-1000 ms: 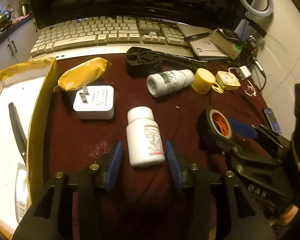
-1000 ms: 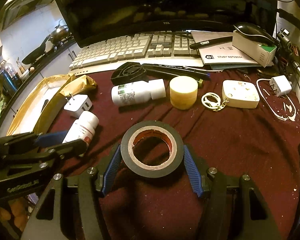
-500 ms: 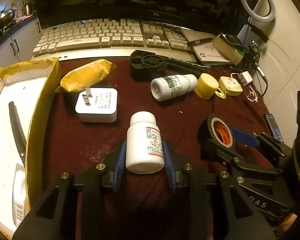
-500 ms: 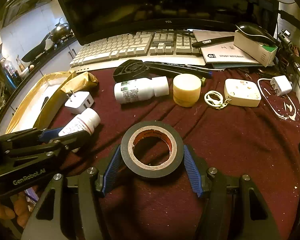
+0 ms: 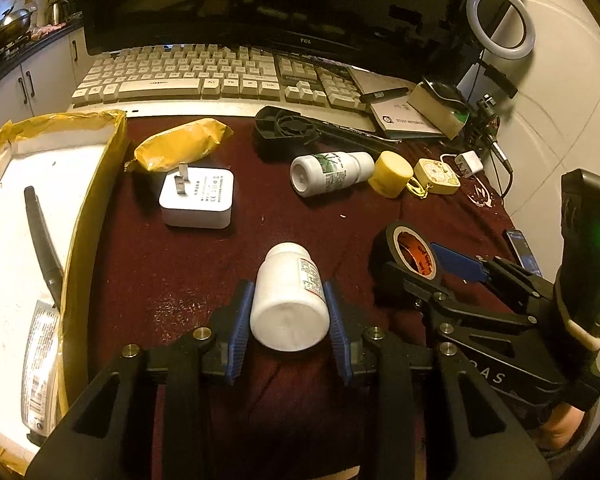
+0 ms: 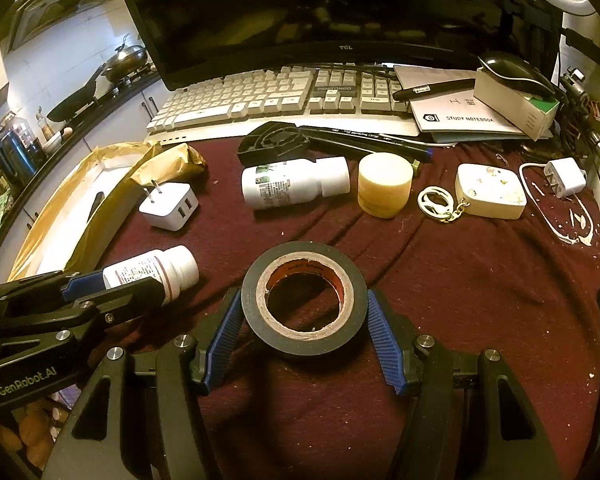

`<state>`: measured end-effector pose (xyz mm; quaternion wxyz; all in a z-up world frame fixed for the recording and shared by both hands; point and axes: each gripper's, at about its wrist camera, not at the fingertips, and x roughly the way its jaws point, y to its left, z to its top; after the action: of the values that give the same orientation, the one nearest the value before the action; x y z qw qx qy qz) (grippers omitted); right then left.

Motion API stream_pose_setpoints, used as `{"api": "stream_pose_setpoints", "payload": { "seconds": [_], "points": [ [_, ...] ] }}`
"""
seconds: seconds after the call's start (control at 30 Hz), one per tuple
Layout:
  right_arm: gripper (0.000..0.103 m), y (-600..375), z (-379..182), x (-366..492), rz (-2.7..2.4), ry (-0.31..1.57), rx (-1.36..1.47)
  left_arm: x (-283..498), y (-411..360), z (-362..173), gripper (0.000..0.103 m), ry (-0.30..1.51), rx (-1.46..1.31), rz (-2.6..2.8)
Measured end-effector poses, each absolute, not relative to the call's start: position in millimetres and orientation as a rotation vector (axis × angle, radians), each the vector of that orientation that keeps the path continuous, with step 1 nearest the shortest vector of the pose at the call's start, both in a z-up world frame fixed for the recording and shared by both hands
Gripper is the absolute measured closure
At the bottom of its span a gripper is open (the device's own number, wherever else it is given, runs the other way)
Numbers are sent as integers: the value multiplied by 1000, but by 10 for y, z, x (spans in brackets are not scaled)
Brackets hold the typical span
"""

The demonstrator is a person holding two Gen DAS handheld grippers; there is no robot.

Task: Organize rigid objects
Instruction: 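Grasp the black tape roll with the right tool while the left tool lifts the bottle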

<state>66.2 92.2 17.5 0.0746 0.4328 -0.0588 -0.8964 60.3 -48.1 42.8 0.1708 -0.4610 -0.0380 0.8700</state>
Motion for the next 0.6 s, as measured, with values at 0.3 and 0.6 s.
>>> {"api": "stream_pose_setpoints", "payload": {
  "seconds": [0.3, 0.6],
  "points": [
    [46, 891, 215, 675, -2692, -175, 1283, 661, -558, 497, 70, -130, -1282, 2480],
    [46, 867, 232, 685, -2691, -172, 1278, 680, -561, 354, 70, -107, -1366, 2433]
  ]
}}
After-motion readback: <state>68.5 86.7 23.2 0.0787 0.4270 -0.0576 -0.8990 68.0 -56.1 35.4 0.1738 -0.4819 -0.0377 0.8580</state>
